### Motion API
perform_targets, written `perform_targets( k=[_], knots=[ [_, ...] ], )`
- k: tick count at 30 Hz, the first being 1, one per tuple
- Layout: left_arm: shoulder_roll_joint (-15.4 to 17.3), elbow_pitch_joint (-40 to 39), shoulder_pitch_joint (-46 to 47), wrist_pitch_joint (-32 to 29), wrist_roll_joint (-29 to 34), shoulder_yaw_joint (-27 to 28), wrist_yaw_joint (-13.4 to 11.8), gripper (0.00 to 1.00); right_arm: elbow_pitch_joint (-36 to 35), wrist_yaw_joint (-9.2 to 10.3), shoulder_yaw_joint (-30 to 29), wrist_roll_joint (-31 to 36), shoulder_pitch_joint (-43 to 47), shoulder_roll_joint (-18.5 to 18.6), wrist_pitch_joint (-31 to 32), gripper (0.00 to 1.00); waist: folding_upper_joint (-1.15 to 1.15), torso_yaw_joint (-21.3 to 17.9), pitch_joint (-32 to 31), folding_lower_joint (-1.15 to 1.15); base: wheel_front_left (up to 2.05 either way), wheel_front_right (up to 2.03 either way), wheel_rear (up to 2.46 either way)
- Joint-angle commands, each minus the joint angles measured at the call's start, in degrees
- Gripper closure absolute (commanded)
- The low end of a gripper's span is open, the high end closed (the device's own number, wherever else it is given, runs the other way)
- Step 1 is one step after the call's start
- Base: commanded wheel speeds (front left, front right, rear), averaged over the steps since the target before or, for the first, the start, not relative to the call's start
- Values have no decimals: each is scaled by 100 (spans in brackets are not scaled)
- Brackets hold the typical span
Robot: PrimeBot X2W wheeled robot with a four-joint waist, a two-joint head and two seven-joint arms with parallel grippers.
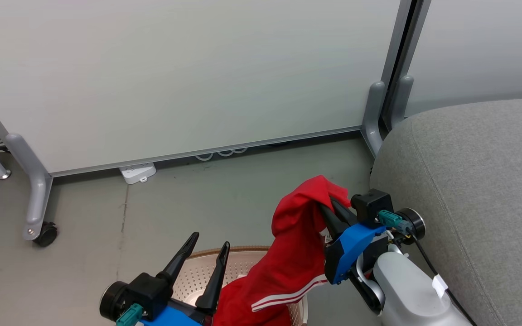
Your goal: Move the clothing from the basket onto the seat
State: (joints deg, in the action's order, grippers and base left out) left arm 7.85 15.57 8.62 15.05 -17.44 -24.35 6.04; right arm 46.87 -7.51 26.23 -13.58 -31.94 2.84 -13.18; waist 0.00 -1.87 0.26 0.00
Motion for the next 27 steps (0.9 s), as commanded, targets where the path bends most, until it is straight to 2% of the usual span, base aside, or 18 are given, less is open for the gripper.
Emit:
perform_targets(
  k=[1,15,27],
  knots=[
    [-27,-17,-74,19,70,78,33,0,-46,4,-22,47,67,8,-11,100,0,7,4,0,0,0,0],
    [-195,9,-215,19,347,402,142,0,-138,4,-12,35,88,8,44,100,0,-12,24,0,0,0,0],
    [-175,-53,-191,19,344,451,149,0,-168,4,-35,60,60,8,63,100,0,-183,106,0,0,0,0]
  ],
)
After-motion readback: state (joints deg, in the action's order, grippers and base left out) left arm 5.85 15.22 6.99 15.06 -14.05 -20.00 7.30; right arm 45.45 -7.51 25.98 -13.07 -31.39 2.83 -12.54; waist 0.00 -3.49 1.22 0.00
